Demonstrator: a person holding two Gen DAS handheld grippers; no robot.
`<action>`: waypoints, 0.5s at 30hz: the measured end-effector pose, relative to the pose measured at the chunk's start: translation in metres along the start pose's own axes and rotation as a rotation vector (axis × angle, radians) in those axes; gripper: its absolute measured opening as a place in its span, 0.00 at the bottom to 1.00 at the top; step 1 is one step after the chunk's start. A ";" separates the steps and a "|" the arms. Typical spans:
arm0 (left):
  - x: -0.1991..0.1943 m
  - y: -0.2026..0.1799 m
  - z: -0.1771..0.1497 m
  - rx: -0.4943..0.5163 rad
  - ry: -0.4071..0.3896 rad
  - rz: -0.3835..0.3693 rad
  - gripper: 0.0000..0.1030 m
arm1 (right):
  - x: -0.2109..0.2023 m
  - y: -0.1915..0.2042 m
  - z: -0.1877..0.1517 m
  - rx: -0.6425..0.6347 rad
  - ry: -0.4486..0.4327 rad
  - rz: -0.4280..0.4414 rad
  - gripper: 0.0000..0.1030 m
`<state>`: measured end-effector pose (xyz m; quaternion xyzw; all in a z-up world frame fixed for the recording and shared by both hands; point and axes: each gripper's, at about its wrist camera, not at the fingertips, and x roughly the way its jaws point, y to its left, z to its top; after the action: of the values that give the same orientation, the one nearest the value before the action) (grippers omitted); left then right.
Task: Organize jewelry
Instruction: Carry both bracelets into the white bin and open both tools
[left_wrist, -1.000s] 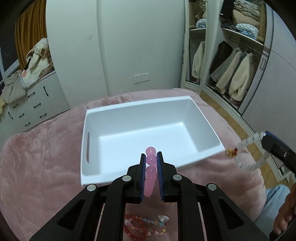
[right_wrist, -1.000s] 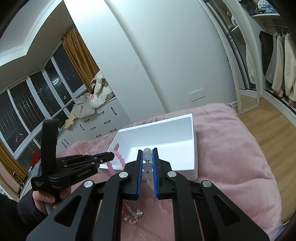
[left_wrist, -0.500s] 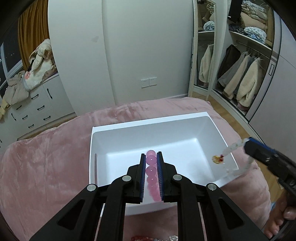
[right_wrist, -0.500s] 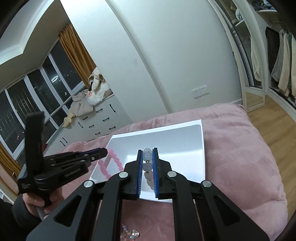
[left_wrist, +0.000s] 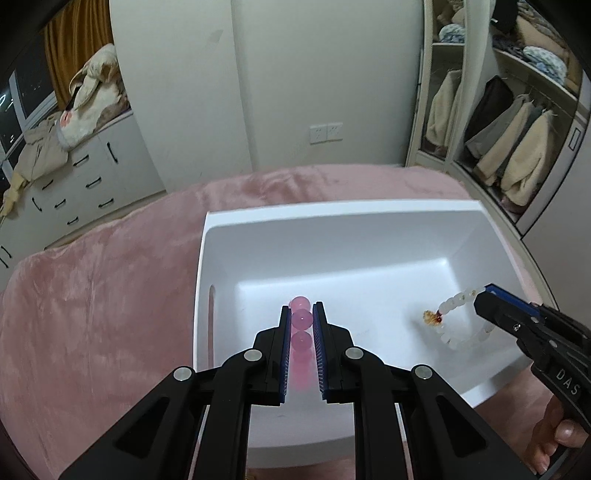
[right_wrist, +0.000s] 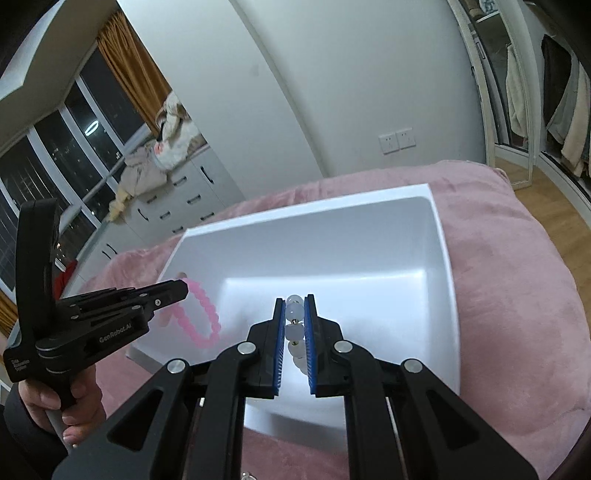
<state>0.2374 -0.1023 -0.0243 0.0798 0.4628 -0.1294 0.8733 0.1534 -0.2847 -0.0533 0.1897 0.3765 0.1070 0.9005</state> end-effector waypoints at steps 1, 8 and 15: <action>0.004 0.002 -0.001 -0.005 0.009 0.002 0.16 | 0.004 0.000 0.000 0.002 0.011 -0.007 0.10; 0.023 0.012 -0.011 -0.026 0.058 -0.004 0.16 | 0.027 0.003 -0.003 -0.008 0.072 -0.059 0.10; 0.023 0.013 -0.016 -0.027 0.064 -0.019 0.23 | 0.033 0.013 -0.007 -0.030 0.095 -0.059 0.12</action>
<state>0.2416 -0.0893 -0.0523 0.0677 0.4931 -0.1287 0.8577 0.1707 -0.2598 -0.0737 0.1598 0.4227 0.0948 0.8870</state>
